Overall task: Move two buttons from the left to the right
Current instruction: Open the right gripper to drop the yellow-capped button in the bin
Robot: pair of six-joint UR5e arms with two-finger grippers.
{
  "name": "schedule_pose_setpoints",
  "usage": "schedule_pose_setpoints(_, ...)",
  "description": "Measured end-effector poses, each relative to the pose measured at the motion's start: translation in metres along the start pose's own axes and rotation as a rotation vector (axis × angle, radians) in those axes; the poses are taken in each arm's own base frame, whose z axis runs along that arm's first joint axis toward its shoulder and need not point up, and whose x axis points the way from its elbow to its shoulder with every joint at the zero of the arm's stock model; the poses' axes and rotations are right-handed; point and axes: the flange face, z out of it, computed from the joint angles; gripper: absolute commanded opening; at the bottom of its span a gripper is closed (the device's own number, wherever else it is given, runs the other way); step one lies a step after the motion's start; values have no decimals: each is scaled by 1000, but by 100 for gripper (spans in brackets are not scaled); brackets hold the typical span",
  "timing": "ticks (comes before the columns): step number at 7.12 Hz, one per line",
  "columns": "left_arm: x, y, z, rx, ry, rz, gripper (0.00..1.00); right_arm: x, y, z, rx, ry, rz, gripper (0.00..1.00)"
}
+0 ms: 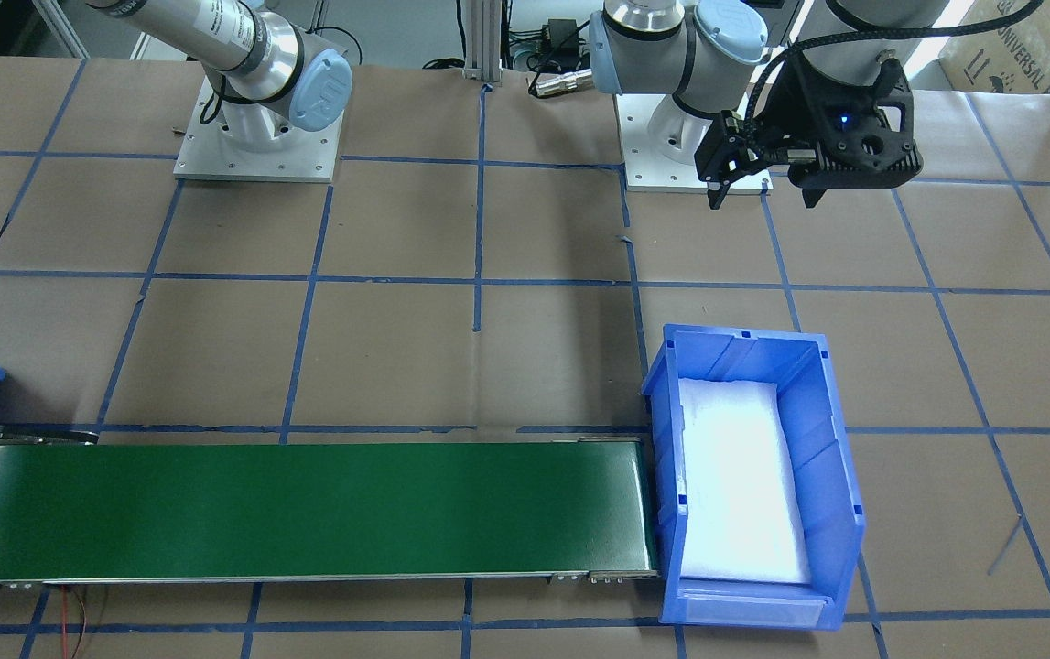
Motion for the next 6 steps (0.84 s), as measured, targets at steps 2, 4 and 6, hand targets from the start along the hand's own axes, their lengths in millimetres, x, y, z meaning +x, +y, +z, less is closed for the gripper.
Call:
schedule_pose_setpoints(2, 0, 0, 0, 0, 0, 0, 100, -3, 2, 3, 14, 9, -2, 100)
schedule_pose_setpoints(4, 0, 0, 0, 0, 0, 0, 100, -10, 6, -35, 24, 41, 0, 100)
schedule_pose_setpoints(6, 0, 0, 0, 0, 0, 0, 100, -40, 25, -120, 6, 63, 18, 100)
